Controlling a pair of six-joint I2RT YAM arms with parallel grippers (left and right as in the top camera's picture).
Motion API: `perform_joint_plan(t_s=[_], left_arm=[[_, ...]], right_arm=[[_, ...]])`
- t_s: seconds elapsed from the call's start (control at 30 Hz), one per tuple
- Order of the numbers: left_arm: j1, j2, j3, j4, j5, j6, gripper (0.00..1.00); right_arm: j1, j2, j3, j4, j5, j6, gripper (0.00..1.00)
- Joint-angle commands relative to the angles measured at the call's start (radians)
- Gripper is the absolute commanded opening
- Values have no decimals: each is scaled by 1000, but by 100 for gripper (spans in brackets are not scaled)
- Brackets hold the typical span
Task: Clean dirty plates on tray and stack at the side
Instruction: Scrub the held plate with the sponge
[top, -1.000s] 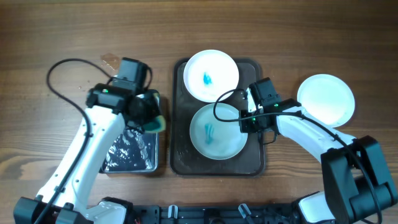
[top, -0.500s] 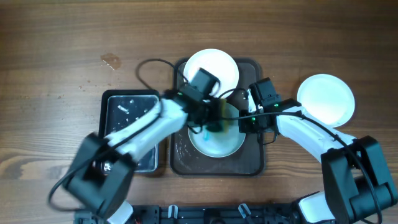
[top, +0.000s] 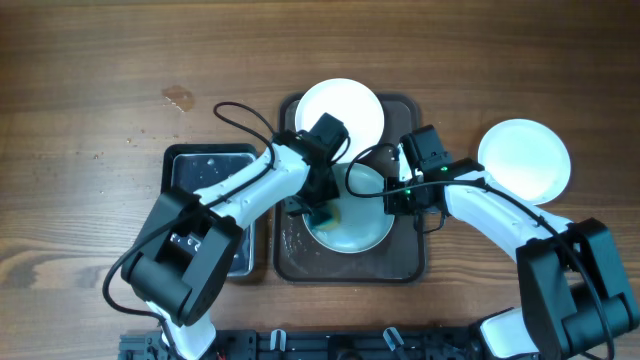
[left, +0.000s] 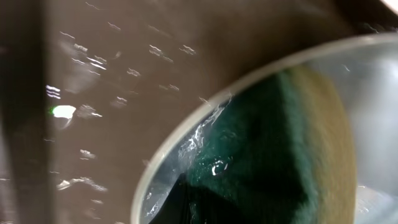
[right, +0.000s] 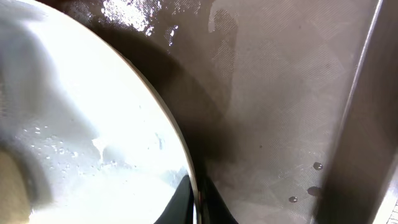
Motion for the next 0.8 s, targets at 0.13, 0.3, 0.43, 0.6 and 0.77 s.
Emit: perform_joint_plan(t_s=[0.13, 0.3, 0.43, 0.6, 0.77], left_arm=[[-69, 27, -45, 174, 91, 41, 4], [-175, 28, -71, 364, 187, -5, 4], [-229, 29, -71, 451, 190, -46, 4], [-240, 29, -71, 476, 209, -45, 4], [-239, 29, -71, 315, 159, -34, 4]], right_arm=[[-1, 34, -14, -27, 58, 18, 4], [0, 34, -14, -31, 59, -13, 4], [7, 34, -14, -31, 59, -30, 4], [22, 34, -14, -31, 59, -29, 4], [22, 34, -14, -31, 59, -26, 4]])
